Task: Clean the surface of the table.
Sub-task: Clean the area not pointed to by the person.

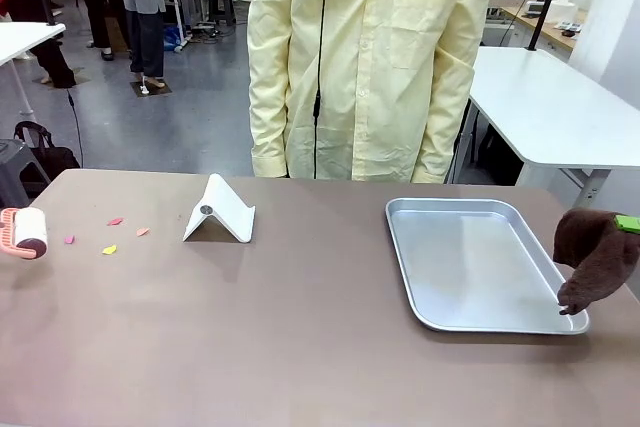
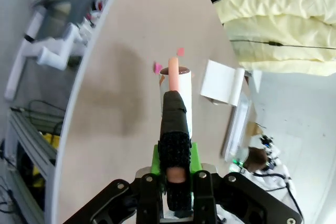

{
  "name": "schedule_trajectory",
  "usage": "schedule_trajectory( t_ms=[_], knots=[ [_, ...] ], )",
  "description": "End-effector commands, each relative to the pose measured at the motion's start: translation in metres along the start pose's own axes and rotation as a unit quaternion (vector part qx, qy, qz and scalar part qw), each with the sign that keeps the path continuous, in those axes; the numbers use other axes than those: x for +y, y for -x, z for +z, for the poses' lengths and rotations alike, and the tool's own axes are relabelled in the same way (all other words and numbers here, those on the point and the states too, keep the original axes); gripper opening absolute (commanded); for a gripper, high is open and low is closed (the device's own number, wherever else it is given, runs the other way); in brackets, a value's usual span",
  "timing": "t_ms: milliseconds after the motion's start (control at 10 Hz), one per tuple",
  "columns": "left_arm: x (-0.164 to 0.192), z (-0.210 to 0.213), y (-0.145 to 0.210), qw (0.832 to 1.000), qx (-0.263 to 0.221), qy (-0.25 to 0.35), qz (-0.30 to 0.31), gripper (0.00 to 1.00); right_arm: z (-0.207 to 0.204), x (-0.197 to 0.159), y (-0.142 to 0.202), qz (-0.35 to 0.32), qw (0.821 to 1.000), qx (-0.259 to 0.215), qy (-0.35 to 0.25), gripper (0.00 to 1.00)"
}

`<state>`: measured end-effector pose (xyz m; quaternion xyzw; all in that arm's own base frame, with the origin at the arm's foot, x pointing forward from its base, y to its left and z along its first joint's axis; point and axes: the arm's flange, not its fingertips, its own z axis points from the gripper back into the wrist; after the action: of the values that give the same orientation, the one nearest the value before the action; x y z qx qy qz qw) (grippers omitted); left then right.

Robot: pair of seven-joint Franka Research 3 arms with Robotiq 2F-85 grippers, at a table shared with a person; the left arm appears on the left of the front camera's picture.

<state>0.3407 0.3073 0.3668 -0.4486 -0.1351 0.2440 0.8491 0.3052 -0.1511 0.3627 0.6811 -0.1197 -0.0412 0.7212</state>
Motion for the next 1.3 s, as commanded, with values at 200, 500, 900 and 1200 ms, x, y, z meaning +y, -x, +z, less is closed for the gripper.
schedule_trajectory(
  t_ms=[200,500,900,1200],
  knots=[
    [0.0,-0.024,-0.003,0.997,-0.007,-0.047,-0.059,0.22,-0.001,0.002,-0.005,0.013,1.0,-0.002,-0.006,0.06],
    [-0.01,-0.044,-0.016,0.996,-0.002,-0.072,-0.055,0.22,-0.001,0.002,-0.005,0.013,1.0,-0.002,-0.006,0.06],
    [-0.021,-0.066,-0.025,0.995,0.013,-0.091,-0.041,0.22,-0.001,0.002,-0.005,0.013,1.0,-0.002,-0.006,0.06],
    [-0.029,-0.086,-0.044,0.994,0.048,-0.095,-0.031,0.22,-0.001,0.002,-0.005,0.013,1.0,-0.002,-0.006,0.06]
  ],
)
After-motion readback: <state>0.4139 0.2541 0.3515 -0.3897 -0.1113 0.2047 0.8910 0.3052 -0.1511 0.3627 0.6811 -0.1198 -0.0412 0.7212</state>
